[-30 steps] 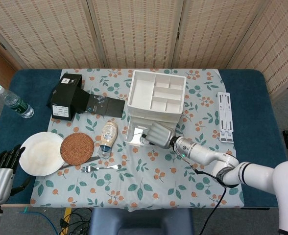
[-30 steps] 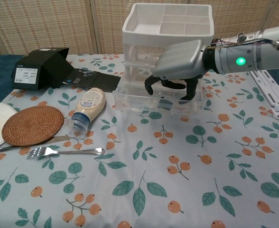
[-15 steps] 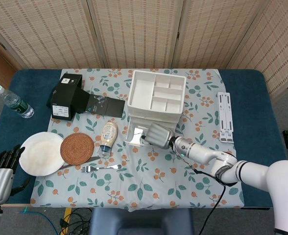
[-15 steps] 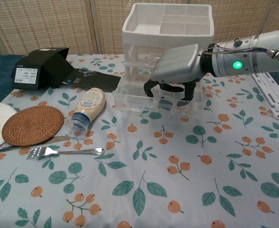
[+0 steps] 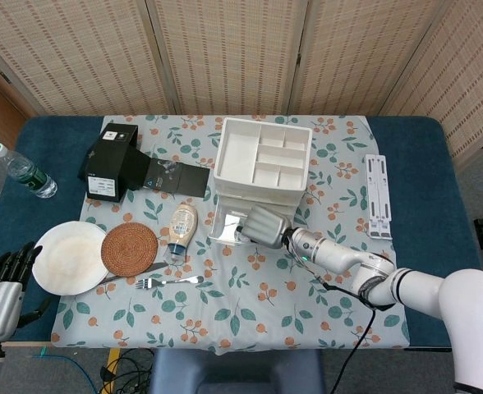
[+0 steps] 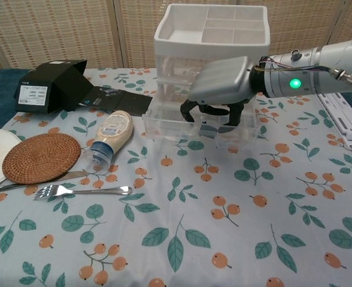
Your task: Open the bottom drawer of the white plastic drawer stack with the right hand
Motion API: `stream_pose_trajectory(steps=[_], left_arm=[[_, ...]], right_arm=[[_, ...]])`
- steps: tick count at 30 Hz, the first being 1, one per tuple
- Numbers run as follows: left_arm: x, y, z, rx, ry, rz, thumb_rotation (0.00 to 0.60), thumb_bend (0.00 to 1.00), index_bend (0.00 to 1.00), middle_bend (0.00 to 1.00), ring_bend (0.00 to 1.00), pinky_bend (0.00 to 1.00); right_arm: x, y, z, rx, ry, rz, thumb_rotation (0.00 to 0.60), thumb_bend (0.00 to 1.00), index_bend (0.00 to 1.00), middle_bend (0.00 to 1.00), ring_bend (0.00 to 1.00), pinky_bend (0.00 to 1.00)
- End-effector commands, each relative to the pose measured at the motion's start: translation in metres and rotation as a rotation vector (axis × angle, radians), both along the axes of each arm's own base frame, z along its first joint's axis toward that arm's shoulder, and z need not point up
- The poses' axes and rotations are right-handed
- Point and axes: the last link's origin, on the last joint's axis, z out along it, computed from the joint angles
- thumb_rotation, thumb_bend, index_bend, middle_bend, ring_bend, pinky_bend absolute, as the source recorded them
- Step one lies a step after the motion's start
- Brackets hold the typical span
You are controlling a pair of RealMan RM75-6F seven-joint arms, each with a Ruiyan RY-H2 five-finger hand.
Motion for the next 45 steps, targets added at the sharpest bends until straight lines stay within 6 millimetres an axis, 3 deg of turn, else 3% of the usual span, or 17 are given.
stream_pose_trajectory(steps=[1,10,25,45], left_arm=[[0.0,0.0,0.0,0.0,0.0,0.0,0.6,0.25,0.07,0.07,0.11,0.09],[0.0,0.0,-0.001,-0.003,0.001,0.002,0.6,0.26,0.07,0.07,0.11,0.09],[-0.001,0.0,0.0,-0.003,0.002,0.007,0.6,0.25,0.07,0.07,0.11,0.09],[0.001,0.0,0.0,-0.005,0.005,0.004,0.6,0.25,0.07,0.07,0.11,0.09]], right_arm=[[0.0,0.0,-0.001,-0.001,-0.003,0.001,0.6,0.27,0.35,0.77,0.95,1.0],[0.003,-0.001,-0.004,-0.006,-0.027,0.011,0.6,0.22,0.35,0.77,0.96,1.0],[0.008,-0.002,-0.014,-0.003,-0.055,0.024,0.6,0.22,0.36,0.77,0.96,1.0],[0.004,-0.002,-0.015,0.001,-0.071,0.025,0.6,0.28,0.53,0.8,0.97,1.0]])
